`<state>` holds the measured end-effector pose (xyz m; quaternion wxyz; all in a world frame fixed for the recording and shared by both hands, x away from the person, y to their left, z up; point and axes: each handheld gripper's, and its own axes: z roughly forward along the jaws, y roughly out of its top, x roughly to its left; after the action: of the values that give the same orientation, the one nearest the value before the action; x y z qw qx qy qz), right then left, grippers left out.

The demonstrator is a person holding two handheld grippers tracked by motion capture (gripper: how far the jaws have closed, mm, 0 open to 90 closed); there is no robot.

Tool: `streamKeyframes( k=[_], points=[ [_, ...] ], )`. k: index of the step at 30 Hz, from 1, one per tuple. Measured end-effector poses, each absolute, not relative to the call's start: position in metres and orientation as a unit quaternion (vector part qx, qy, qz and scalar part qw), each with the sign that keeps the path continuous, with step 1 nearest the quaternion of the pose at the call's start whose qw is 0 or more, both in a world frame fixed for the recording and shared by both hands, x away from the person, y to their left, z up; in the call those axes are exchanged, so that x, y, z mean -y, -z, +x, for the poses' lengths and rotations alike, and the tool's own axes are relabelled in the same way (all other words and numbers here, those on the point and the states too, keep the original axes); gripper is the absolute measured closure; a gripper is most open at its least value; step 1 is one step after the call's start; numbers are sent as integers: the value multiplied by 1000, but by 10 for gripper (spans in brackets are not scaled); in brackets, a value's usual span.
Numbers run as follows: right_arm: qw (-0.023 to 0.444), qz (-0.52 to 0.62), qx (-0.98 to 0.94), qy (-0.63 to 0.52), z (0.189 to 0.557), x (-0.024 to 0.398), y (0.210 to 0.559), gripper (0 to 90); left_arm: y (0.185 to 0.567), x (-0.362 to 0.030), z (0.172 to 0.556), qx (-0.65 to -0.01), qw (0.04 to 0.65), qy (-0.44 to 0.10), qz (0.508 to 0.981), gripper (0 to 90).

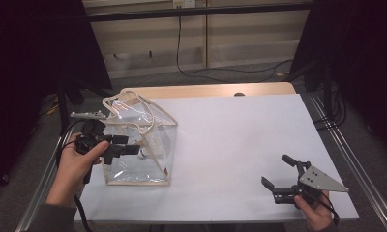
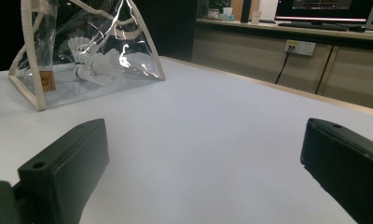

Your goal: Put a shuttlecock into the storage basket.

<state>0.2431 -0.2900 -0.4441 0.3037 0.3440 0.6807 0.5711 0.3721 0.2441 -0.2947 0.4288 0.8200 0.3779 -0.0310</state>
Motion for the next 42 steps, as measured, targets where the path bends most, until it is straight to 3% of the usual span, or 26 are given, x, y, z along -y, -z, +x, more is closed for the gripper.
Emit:
streamKeyframes(
  k=[6,24,42],
  points=[
    [304,344,-681,-571,243,290,444,6,296,-246,371,-375,431,31,820,271],
    [304,343,-682,-570,243,290,444,6,289,-245,363,-355,443,38,823,253],
    [304,342,-682,-570,243,290,444,7,320,-236,358,-341,454,69,820,221]
  ],
)
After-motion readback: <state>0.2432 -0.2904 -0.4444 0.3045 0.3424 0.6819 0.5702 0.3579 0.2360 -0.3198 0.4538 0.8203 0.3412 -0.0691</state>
